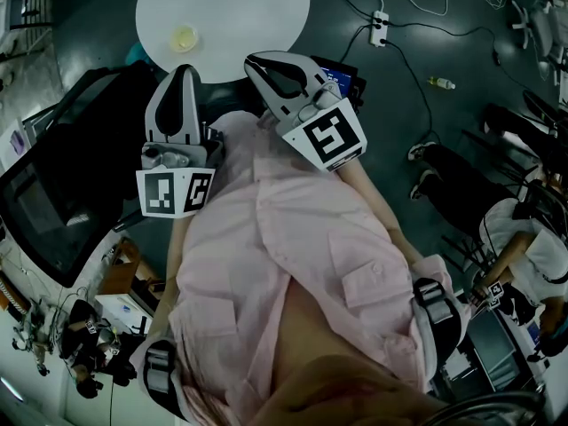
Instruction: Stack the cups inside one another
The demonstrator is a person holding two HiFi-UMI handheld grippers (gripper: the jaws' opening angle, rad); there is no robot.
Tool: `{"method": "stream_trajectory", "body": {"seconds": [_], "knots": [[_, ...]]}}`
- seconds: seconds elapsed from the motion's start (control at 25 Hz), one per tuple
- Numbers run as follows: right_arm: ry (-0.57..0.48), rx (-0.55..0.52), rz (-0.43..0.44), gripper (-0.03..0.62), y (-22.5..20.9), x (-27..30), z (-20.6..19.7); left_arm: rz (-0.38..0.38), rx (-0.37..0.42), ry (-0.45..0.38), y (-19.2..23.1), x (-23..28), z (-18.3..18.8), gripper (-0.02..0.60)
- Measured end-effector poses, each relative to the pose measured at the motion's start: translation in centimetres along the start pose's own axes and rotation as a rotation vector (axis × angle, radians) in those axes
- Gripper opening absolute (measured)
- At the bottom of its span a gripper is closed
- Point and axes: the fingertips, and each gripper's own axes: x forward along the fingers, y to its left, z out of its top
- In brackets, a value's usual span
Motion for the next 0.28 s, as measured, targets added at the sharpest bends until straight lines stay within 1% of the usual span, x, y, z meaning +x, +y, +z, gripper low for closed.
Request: {"method": "stream_trajectory", "body": {"seconds": [0.28], "knots": [[0.002,-0.003,-0.003,0.031,0.49,-0.23,0.47,-0.002,-0.003,0.002,-0.17,-0.5,0.52,0.015]]}}
